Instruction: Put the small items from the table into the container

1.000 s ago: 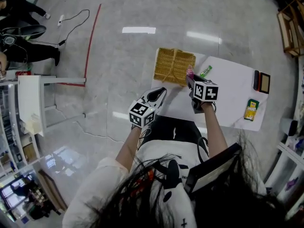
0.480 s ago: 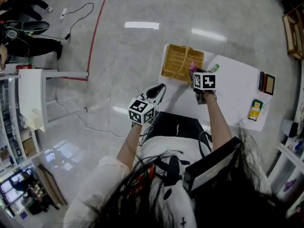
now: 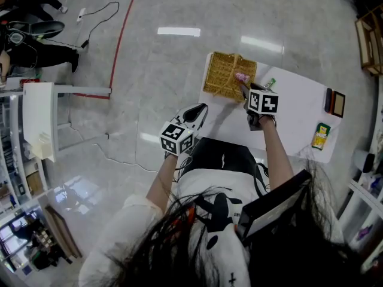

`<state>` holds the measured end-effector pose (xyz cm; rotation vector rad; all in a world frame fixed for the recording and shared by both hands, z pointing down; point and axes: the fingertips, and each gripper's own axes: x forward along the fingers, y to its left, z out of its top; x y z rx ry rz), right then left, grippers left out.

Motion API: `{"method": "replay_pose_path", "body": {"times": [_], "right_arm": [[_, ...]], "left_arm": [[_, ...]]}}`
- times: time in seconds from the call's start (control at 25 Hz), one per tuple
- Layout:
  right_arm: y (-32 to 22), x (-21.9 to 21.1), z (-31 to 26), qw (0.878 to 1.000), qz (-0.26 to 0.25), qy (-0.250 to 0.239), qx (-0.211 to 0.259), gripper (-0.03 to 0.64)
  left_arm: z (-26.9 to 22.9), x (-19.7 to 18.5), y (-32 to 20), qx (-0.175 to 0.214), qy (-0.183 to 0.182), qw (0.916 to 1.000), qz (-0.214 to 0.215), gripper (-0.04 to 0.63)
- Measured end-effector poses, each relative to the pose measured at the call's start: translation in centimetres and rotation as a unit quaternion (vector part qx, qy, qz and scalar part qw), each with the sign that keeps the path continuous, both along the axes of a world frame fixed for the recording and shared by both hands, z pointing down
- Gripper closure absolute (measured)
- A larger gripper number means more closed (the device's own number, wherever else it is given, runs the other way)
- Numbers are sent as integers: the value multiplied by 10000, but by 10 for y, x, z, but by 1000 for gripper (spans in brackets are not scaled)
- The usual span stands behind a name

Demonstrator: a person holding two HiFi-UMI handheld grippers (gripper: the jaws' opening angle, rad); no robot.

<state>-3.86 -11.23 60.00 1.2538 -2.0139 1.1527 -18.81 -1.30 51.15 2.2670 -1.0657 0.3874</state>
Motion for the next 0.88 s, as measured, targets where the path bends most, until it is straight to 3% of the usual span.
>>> {"method": "replay_pose_path", "body": {"times": [0.28, 0.56, 0.88], "right_arm": [[30, -2, -39, 9972, 182, -644, 347, 451], [70, -9, -77, 9952, -5, -582, 789, 560], [88, -6, -121, 9897, 50, -940, 1074, 586]], "left_arm": [[-17, 10, 2, 166, -62, 9998, 8, 580], [-39, 29, 5, 386, -8, 9992, 142, 580], [-59, 59, 7, 561, 126, 9977, 357, 580]]}}
